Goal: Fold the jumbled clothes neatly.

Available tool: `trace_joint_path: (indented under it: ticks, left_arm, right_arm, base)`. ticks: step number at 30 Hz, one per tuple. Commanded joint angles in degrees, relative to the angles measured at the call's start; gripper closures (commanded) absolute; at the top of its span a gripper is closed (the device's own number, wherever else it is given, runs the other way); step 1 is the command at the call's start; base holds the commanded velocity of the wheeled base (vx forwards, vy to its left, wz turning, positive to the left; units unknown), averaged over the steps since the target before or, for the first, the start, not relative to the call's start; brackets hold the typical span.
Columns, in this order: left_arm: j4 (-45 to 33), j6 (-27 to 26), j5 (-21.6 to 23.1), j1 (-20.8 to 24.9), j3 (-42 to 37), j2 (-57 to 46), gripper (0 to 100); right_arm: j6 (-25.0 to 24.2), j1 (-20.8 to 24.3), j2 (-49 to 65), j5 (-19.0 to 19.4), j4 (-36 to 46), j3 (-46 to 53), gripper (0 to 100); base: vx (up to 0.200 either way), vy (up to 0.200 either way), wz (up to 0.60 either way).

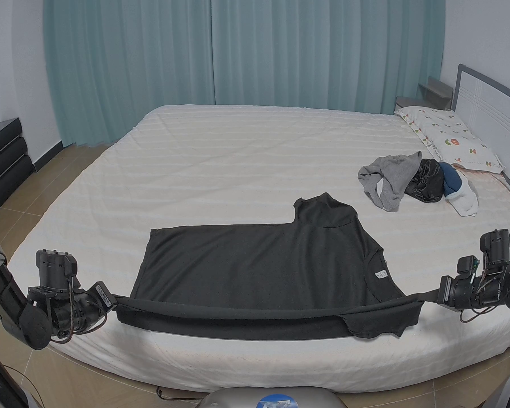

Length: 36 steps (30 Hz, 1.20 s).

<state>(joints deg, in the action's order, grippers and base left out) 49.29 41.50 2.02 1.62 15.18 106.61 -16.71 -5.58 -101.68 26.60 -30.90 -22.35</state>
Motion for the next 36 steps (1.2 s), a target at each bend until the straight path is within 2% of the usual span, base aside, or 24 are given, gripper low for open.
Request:
trace_joint_path:
  ticks: [1,34,35,36]
  left_arm:
    - [-0.9,0.8,-0.4,0.7,1.9,1.5,100]
    - [-2.3,1.3,-0.4,0.8,14.2,15.6,100]
    - [-2.3,1.7,-0.4,0.8,14.4,15.7,100]
    - [-2.2,2.2,-0.4,0.8,14.4,16.1,100]
  right_arm:
    - [-0.1,0.3,-2.1,0.1,1.4,-3.1,100]
    - [-2.2,2.9,-17.3,-0.3,3.0,-16.3,100]
    - [-2.2,2.9,-17.7,-0.3,2.7,-16.3,0]
    - [-2.2,2.9,-18.1,-0.3,2.4,-16.3,0]
  base:
    - [0.0,0.0,0.0]
    - [0.0,0.0,0.0]
    - [0.0,0.0,0.0]
    - [0.0,0.0,0.0]
